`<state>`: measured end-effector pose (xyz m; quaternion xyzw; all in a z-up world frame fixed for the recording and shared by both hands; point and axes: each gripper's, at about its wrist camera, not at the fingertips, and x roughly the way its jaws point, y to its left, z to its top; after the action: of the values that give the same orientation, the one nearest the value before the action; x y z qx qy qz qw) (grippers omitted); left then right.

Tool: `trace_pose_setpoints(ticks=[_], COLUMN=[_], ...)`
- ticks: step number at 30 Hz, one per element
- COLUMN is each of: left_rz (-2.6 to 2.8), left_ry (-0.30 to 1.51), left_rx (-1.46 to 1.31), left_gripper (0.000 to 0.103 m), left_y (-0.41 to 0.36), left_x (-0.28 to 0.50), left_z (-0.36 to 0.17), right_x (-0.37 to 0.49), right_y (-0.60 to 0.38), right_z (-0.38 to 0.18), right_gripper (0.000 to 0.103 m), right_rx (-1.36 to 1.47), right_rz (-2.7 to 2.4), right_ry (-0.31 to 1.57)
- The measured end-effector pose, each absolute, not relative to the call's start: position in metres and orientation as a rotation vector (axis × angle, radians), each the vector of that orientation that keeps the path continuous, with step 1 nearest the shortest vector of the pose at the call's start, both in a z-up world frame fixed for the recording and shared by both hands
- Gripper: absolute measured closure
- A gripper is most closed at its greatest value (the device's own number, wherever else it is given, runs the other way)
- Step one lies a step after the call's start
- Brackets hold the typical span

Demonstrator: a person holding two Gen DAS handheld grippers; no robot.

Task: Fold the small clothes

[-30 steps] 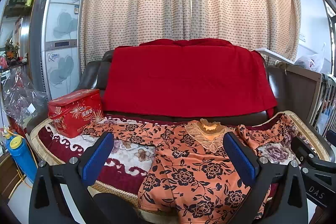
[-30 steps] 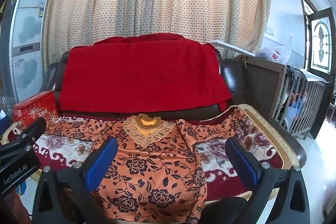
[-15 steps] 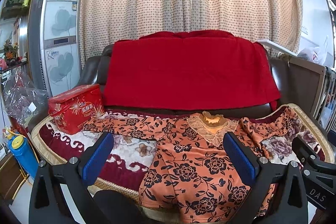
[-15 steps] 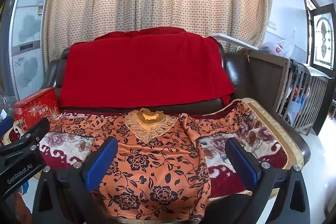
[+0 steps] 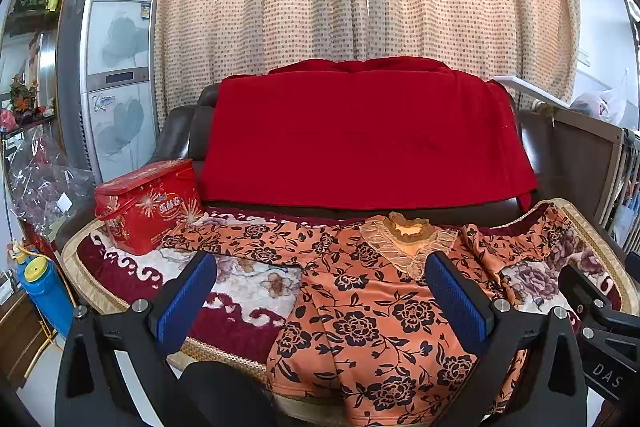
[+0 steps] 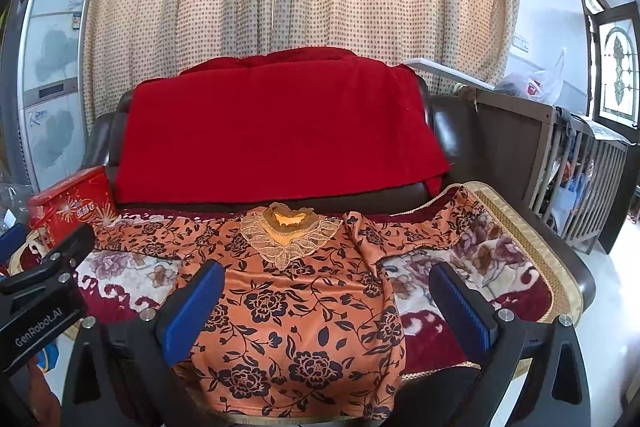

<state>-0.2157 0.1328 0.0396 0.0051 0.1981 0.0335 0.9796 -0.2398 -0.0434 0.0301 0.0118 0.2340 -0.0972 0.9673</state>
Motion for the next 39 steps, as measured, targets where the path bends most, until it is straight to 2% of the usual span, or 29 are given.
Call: trace_pose_setpoints(ticks=[12,18,24,29,36,38,39], left_rz=[0.087,0.084,0.075,0.090,0.082,0.077,0.076], left_ry=[0.423,0.484,0.606,0.689,0.735,0.762,0.763], left_rx=[0.013,0.027,0.022,0.046,0.089,0.119,0.133], left_gripper=[0.000,0.000,0.000,0.000,0.000,0.000,0.000], left_y=[0.135,0.129,0.116,0.089,0.071,0.067,0.066], left_x=[-0.192,-0.127,-0.012,0.074,0.126,0.134,0.137], left_z=[0.029,0.008,-0.036,-0.078,-0.128,-0.142,-0.146], right_x=[-0.223,-0.183,-0.101,-0.046,0.005,0.028,0.035], right_y=[-0.041,-0.059,-0.177,-0.327,-0.452,-0.466,-0.469], right_z=[0.019,0.006,-0.050,-0.122,-0.170,-0.180,-0.182], right_gripper=[0.000,0.000,0.000,0.000,0.001,0.005,0.014], right_rx=[0.012,0.031,0.290,0.636,0.941,0.959,0.961], right_rz=[-0.183,-0.138,-0.008,-0.197,-0.363,-0.353,-0.366], right_ry=[0.489,0.500,0.558,0.620,0.518,0.522,0.531])
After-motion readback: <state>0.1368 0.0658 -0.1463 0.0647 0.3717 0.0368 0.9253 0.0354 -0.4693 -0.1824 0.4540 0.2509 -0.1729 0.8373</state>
